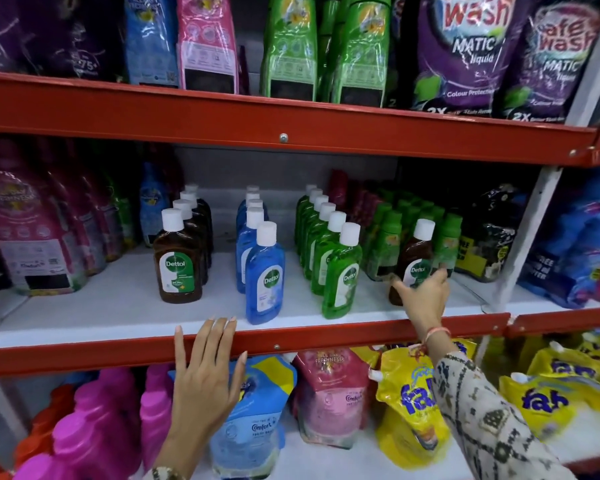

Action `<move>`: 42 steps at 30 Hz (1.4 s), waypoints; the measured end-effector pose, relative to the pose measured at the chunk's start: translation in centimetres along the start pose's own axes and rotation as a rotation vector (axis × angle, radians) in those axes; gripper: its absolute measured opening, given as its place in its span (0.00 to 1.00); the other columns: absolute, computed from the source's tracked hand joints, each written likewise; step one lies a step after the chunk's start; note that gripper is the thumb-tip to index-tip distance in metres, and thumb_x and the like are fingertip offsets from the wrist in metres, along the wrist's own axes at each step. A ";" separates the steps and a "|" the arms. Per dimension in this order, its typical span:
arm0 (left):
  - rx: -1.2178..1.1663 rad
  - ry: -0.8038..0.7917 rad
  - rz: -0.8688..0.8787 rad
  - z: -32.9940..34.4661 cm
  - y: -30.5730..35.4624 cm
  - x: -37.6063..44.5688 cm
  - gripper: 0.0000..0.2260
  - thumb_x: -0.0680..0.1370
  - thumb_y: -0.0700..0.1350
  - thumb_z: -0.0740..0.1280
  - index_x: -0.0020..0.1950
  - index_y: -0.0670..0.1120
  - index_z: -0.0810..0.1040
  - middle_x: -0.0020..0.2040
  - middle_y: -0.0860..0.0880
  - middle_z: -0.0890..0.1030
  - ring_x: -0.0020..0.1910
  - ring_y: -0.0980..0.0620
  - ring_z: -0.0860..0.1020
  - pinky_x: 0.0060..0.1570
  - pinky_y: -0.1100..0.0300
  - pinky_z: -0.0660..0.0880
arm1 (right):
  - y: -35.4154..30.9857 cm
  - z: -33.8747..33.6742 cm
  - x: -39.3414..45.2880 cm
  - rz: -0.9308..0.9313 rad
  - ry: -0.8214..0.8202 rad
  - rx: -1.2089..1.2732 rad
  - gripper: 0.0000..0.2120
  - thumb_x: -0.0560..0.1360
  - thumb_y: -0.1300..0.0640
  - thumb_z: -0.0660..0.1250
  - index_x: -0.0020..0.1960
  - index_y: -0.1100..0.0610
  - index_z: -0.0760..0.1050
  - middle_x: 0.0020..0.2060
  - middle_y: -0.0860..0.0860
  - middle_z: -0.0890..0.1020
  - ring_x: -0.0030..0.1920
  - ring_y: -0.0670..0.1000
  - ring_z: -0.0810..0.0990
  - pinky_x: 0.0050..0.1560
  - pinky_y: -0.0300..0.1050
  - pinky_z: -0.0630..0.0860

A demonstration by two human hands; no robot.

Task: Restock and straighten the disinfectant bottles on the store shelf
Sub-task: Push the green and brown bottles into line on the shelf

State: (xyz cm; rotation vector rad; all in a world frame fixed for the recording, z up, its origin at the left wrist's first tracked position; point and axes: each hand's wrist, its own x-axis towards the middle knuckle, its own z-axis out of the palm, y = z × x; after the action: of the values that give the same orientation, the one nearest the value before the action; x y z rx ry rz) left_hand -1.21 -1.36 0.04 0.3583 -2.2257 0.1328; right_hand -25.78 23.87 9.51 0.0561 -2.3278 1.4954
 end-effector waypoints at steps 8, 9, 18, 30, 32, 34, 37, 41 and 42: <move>-0.004 -0.061 -0.035 -0.9 0.4 0.2 0.24 0.81 0.55 0.53 0.69 0.42 0.72 0.66 0.43 0.77 0.67 0.44 0.73 0.73 0.36 0.57 | 0.6 -0.3 0.4 0.006 0.096 0.085 0.36 0.66 0.53 0.81 0.65 0.67 0.70 0.59 0.65 0.79 0.60 0.66 0.78 0.57 0.61 0.77; -0.011 -0.069 -0.038 -1.1 0.3 0.2 0.24 0.81 0.55 0.52 0.70 0.42 0.72 0.67 0.43 0.76 0.68 0.44 0.73 0.73 0.36 0.58 | 0.4 -0.4 -0.3 -0.022 0.102 0.105 0.36 0.65 0.53 0.81 0.65 0.66 0.70 0.59 0.64 0.80 0.59 0.65 0.79 0.57 0.61 0.77; 0.036 -0.070 -0.180 -3.5 -5.9 -0.6 0.28 0.80 0.55 0.53 0.75 0.40 0.64 0.76 0.43 0.65 0.77 0.46 0.60 0.74 0.39 0.57 | -6.0 1.1 -12.1 -0.259 -0.022 0.326 0.34 0.60 0.48 0.84 0.56 0.49 0.67 0.48 0.46 0.79 0.44 0.26 0.76 0.42 0.18 0.68; 0.078 -0.188 -0.136 -6.1 -15.5 -0.7 0.27 0.81 0.58 0.49 0.74 0.43 0.67 0.75 0.44 0.67 0.76 0.45 0.63 0.73 0.42 0.58 | -15.8 14.7 -24.2 -0.289 -0.323 0.332 0.33 0.57 0.44 0.82 0.51 0.51 0.66 0.46 0.46 0.79 0.45 0.40 0.78 0.46 0.27 0.71; 0.069 -0.203 -0.101 -6.2 -16.1 -0.9 0.27 0.81 0.57 0.49 0.74 0.45 0.67 0.75 0.44 0.67 0.75 0.45 0.64 0.73 0.42 0.59 | -16.5 16.4 -24.8 -0.271 -0.322 0.260 0.34 0.57 0.44 0.82 0.51 0.55 0.66 0.48 0.53 0.79 0.50 0.53 0.79 0.51 0.43 0.75; 0.049 -0.204 -0.089 -6.1 -16.4 -1.0 0.26 0.81 0.57 0.49 0.75 0.45 0.67 0.75 0.45 0.67 0.75 0.46 0.63 0.74 0.42 0.59 | -16.8 17.4 -25.0 -0.259 -0.315 0.215 0.34 0.58 0.43 0.82 0.50 0.57 0.65 0.49 0.56 0.79 0.52 0.59 0.78 0.54 0.53 0.75; -0.010 -0.204 -0.103 -6.0 -16.5 -1.1 0.25 0.81 0.57 0.51 0.75 0.46 0.66 0.75 0.46 0.67 0.76 0.47 0.62 0.75 0.43 0.57 | -16.7 18.1 -25.1 -0.258 -0.291 0.195 0.35 0.58 0.43 0.82 0.51 0.57 0.65 0.49 0.56 0.78 0.52 0.59 0.78 0.54 0.56 0.76; -0.105 -0.212 -0.133 -6.8 -16.0 -0.8 0.27 0.81 0.58 0.49 0.75 0.46 0.66 0.75 0.47 0.67 0.76 0.48 0.62 0.76 0.44 0.53 | -16.7 18.4 -25.5 -0.312 -0.262 0.146 0.35 0.59 0.41 0.81 0.53 0.59 0.67 0.50 0.55 0.77 0.53 0.58 0.77 0.55 0.52 0.75; -0.154 -0.210 -0.160 -7.0 -15.7 -0.6 0.28 0.80 0.59 0.48 0.75 0.47 0.65 0.76 0.49 0.65 0.76 0.50 0.60 0.76 0.45 0.50 | -16.6 18.4 -25.5 -0.319 -0.258 0.140 0.36 0.59 0.41 0.81 0.54 0.59 0.67 0.50 0.55 0.77 0.54 0.57 0.77 0.56 0.51 0.75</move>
State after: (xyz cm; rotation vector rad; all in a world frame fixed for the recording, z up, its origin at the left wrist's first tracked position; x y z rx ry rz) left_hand 9.12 -14.62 3.52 0.4820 -2.3844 -0.1689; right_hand -3.46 -3.82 8.88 0.6607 -2.2614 1.5546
